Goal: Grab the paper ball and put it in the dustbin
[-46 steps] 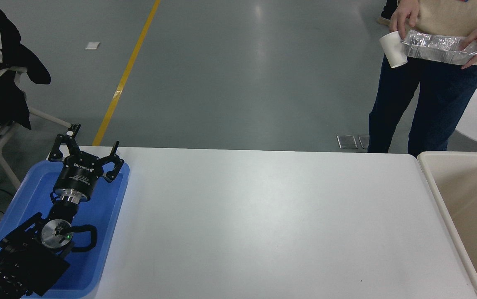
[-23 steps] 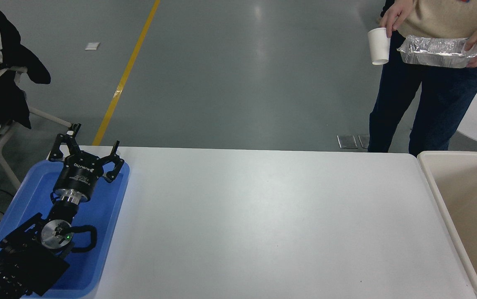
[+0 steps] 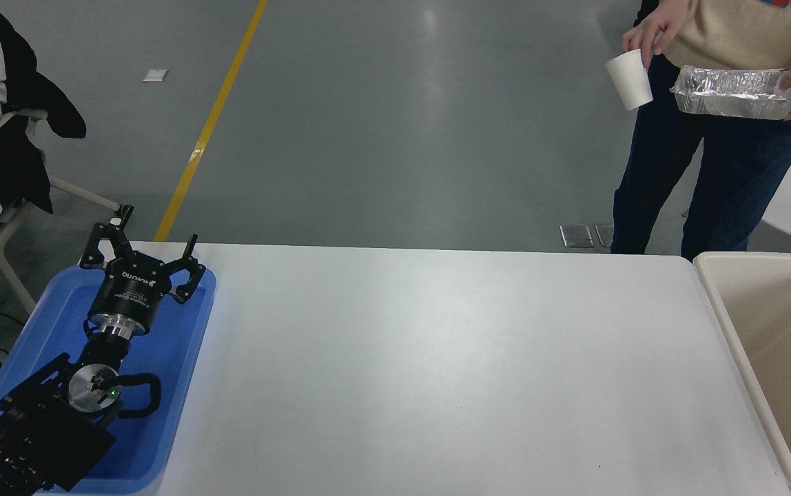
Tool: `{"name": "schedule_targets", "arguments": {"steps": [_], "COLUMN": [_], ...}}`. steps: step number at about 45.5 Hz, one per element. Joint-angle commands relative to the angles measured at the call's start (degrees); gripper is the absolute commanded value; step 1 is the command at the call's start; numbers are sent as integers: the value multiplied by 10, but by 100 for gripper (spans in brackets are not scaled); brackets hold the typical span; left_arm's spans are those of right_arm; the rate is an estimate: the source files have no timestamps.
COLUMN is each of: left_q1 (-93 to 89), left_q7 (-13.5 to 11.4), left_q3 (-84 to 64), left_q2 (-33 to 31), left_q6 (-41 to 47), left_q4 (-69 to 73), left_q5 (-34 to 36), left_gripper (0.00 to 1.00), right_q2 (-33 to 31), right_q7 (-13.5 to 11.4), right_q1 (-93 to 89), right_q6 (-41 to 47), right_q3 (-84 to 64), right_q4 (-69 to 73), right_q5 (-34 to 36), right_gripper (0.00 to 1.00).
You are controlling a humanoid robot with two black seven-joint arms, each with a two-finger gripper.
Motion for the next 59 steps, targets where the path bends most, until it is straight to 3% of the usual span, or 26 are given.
{"name": "schedule_targets", "arguments": {"steps": [1,4,8,12,17,23,49,59], "left_q1": [0,0,0,0,0,0,0,0], "left_q7": [0,0,0,0,0,0,0,0], "left_q3": [0,0,0,0,0,0,0,0], "left_q2": [0,0,0,0,0,0,0,0], "left_q6": [0,0,0,0,0,0,0,0], "left_q4": [0,0,0,0,0,0,0,0], "left_q5": [0,0,0,0,0,0,0,0], "left_gripper": [100,100,100,100,100,100,100,100], "right_q2": [19,19,19,19,19,20,-10,-131], "right_q7": [0,0,0,0,0,0,-3,-3], "right_q1": [1,2,2,2,3,6,88,120], "right_q6": [-42,-55,-70,-83,-85,-85,-78,-74], "right_q3": [-1,0,0,0,0,3,51,263], "right_q4": [-4,-4,-4,-4,-4,-3,24,226], "right_q5": [-7,-7,-7,-6,-6,-4,4,3], "right_gripper": [45,50,72,78,79,97,100,100]}}
